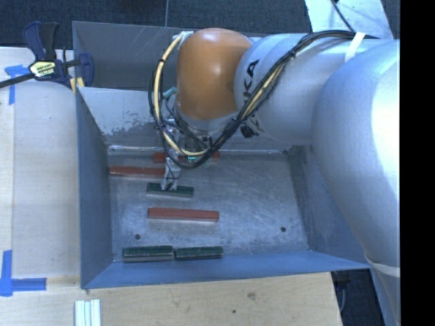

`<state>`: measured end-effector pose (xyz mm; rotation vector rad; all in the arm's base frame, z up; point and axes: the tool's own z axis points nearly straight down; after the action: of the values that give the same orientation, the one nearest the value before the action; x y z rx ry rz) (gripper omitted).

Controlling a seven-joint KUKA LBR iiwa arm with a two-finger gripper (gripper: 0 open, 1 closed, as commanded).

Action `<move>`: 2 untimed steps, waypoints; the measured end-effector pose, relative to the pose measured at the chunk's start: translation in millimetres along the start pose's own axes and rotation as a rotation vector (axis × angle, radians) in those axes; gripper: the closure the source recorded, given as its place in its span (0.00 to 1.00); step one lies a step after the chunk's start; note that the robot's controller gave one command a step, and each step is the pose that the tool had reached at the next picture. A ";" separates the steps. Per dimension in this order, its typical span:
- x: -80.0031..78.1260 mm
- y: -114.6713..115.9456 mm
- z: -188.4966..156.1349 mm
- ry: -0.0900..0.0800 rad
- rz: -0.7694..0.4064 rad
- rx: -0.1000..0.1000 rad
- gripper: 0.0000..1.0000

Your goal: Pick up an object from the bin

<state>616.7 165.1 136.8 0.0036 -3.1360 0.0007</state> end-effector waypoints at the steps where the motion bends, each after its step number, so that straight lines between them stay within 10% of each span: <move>1: 11.5 -60.5 67.1 -0.010 0.148 -0.002 0.00; 2: 6.1 -59.8 57.4 -0.023 0.148 -0.003 1.00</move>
Offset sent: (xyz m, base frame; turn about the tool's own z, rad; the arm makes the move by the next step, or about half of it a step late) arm -0.0130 -0.0587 -0.0668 0.1464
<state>610.4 105.2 79.5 -0.2292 -3.1512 -0.0040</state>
